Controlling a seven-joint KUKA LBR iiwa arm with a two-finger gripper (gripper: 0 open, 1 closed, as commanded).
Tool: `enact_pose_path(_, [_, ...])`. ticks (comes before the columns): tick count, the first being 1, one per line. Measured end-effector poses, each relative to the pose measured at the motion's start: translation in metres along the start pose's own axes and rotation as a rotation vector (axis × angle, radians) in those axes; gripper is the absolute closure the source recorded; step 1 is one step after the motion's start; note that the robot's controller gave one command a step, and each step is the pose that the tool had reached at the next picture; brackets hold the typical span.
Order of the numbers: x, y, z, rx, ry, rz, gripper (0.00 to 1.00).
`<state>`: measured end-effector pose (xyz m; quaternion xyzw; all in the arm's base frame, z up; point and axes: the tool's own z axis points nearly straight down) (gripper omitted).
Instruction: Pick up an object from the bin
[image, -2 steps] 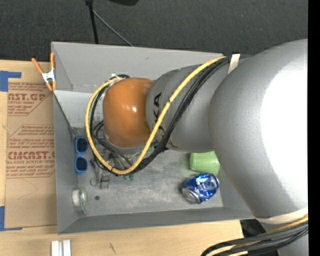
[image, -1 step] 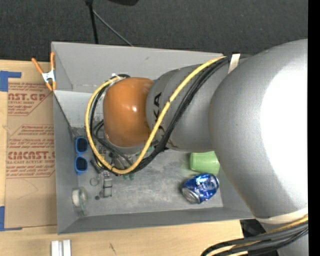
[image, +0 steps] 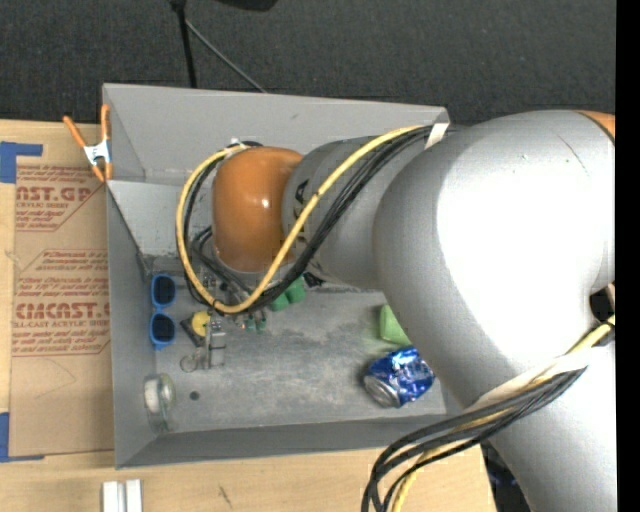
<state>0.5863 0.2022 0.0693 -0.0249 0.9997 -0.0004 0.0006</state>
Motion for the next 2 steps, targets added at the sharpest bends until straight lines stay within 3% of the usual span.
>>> enact_pose_path(1, [0.001, 0.002, -0.005, -0.001, -0.001, -0.003, 1.0])
enact_pose_path(2, [0.037, -0.002, -0.146, -0.004, -0.007, 0.043, 1.0])
